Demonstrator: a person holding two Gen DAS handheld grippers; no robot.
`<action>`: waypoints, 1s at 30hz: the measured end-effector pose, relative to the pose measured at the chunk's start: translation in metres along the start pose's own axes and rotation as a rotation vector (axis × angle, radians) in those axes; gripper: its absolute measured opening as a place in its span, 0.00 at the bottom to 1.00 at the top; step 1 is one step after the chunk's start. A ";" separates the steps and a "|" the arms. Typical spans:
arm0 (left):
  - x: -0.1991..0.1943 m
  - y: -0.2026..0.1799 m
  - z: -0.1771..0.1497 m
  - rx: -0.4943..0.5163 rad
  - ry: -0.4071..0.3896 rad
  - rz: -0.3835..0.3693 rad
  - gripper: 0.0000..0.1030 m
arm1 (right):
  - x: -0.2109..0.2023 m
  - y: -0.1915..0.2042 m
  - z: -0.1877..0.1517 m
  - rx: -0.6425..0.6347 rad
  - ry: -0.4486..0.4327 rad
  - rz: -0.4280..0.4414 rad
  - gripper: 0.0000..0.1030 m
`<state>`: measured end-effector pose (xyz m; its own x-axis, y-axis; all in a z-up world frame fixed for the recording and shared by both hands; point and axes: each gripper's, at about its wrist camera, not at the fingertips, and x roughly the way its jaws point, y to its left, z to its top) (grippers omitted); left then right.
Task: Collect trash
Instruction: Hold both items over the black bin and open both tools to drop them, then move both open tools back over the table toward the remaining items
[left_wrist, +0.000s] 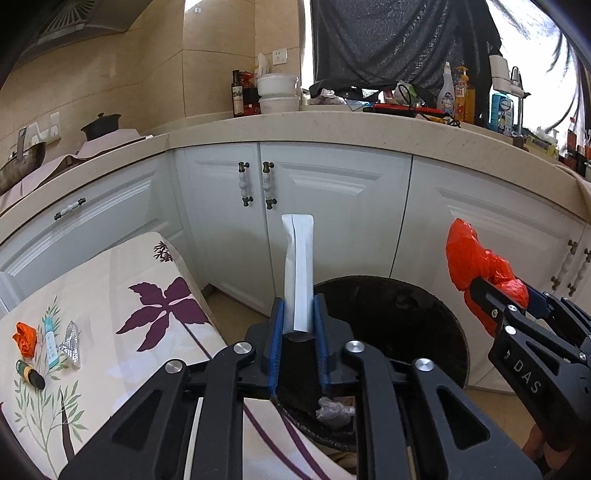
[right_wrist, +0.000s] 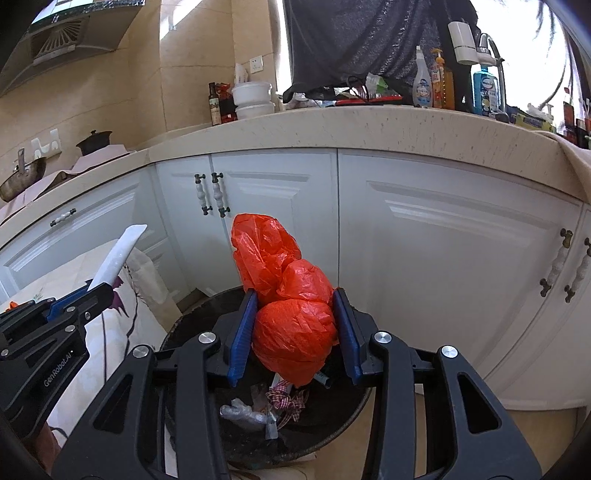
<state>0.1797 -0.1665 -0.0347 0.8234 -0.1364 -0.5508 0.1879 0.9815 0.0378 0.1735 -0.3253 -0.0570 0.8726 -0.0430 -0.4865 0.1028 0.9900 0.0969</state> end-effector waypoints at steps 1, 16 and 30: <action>0.002 -0.001 0.001 0.003 0.002 0.001 0.21 | 0.002 -0.001 0.000 0.005 0.002 -0.003 0.52; -0.001 -0.005 0.001 0.035 -0.052 0.034 0.80 | 0.003 -0.003 -0.004 0.006 0.012 -0.023 0.67; -0.027 0.024 0.004 -0.017 -0.086 0.072 0.82 | -0.014 0.012 0.000 -0.011 -0.018 -0.018 0.77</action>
<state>0.1640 -0.1399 -0.0161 0.8778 -0.0756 -0.4731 0.1180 0.9912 0.0604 0.1626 -0.3130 -0.0487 0.8790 -0.0628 -0.4728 0.1133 0.9904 0.0791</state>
